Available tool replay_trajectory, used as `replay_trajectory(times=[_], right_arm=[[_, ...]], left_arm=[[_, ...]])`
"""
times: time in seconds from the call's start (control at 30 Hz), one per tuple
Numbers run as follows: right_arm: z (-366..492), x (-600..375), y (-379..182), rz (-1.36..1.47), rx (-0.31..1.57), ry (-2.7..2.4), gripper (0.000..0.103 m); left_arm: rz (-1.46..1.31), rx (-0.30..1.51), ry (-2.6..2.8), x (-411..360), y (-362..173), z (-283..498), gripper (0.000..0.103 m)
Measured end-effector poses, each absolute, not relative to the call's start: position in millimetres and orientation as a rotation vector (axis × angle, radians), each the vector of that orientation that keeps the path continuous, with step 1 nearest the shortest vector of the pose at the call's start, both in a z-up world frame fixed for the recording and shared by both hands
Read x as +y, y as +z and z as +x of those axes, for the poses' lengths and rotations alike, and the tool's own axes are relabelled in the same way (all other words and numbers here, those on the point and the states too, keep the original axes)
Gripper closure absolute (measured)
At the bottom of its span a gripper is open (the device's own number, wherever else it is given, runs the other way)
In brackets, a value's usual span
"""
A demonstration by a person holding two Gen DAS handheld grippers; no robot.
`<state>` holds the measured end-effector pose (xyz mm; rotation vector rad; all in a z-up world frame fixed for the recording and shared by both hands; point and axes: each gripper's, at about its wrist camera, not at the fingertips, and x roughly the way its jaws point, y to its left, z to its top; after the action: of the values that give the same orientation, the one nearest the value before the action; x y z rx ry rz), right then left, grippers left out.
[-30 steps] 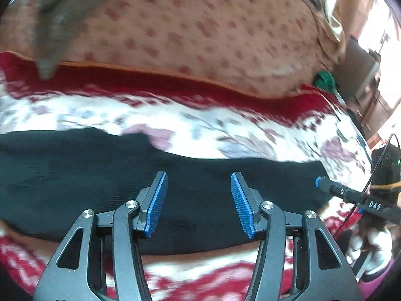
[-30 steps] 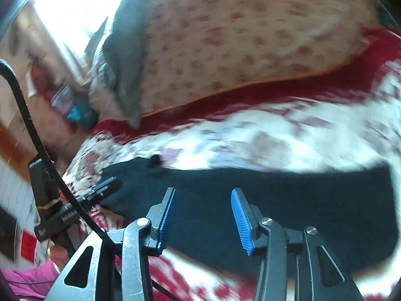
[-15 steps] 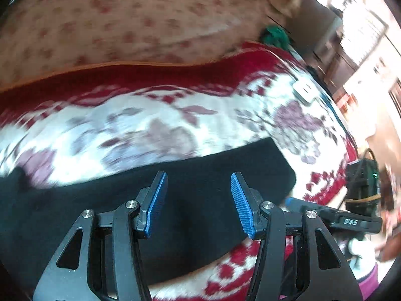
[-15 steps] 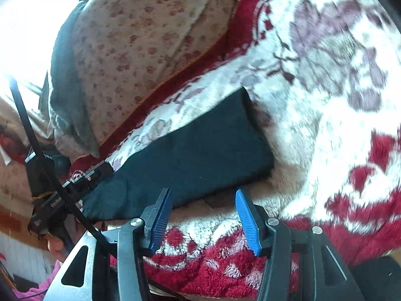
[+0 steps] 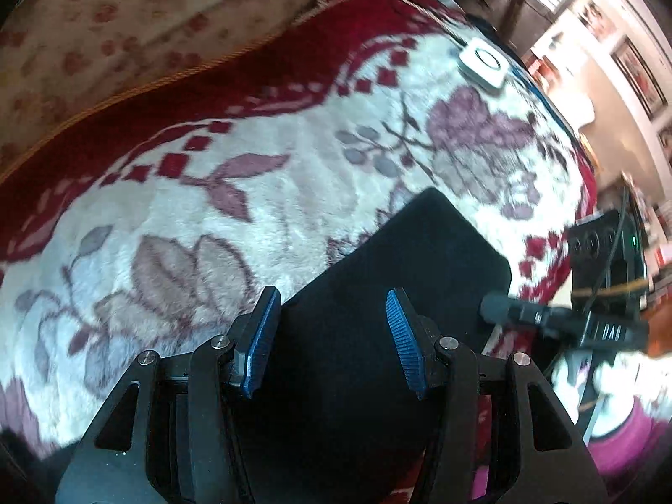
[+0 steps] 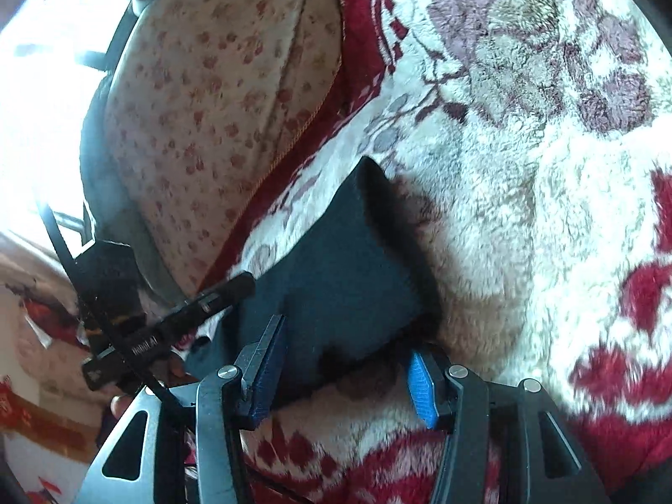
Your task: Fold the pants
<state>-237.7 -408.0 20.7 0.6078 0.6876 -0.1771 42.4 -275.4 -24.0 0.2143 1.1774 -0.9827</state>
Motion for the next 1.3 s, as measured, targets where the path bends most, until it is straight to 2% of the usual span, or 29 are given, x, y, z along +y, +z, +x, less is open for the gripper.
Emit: replay_trajectory(times=[0.07, 0.33, 0.37, 0.43, 0.6, 0.7, 0.73, 0.77, 0.87, 0.97, 1.3], right_arm=[[-239, -413, 19, 0.635, 0.667, -0.166, 0.052], [-239, -422, 20, 0.683, 0.627, -0.135, 0.052], [-239, -423, 19, 0.693, 0.618, -0.13, 0.052], [-240, -427, 19, 0.714, 0.6, -0.121, 0.052], [-244, -435, 17, 0.764, 0.529, -0.083, 0.056], [-244, -441, 11, 0.783, 0.528, -0.068, 0.078], [-245, -444, 9, 0.799, 0.514, -0.048, 0.084], [-246, -445, 8, 0.815, 0.502, -0.03, 0.085], [-246, -446, 8, 0.847, 0.475, 0.032, 0.088], [-244, -443, 8, 0.89, 0.454, 0.096, 0.09], [-224, -401, 43, 0.801, 0.456, 0.21, 0.091]], left_arm=[[0.247, 1.209, -1.028, -281, -29, 45, 0.045], [0.298, 1.261, -1.127, -303, -35, 60, 0.045], [0.314, 1.266, -1.147, -308, -36, 59, 0.039], [0.344, 1.254, -1.177, -317, -36, 55, 0.034], [0.454, 1.208, -1.246, -334, -40, 41, 0.035], [0.519, 1.144, -1.262, -336, -42, 31, 0.044], [0.505, 1.156, -1.272, -335, -42, 32, 0.052], [0.483, 1.169, -1.276, -334, -43, 35, 0.063], [0.415, 1.196, -1.28, -328, -43, 42, 0.082], [0.384, 1.177, -1.274, -323, -39, 42, 0.086], [0.257, 1.074, -1.256, -286, 7, 44, 0.087]])
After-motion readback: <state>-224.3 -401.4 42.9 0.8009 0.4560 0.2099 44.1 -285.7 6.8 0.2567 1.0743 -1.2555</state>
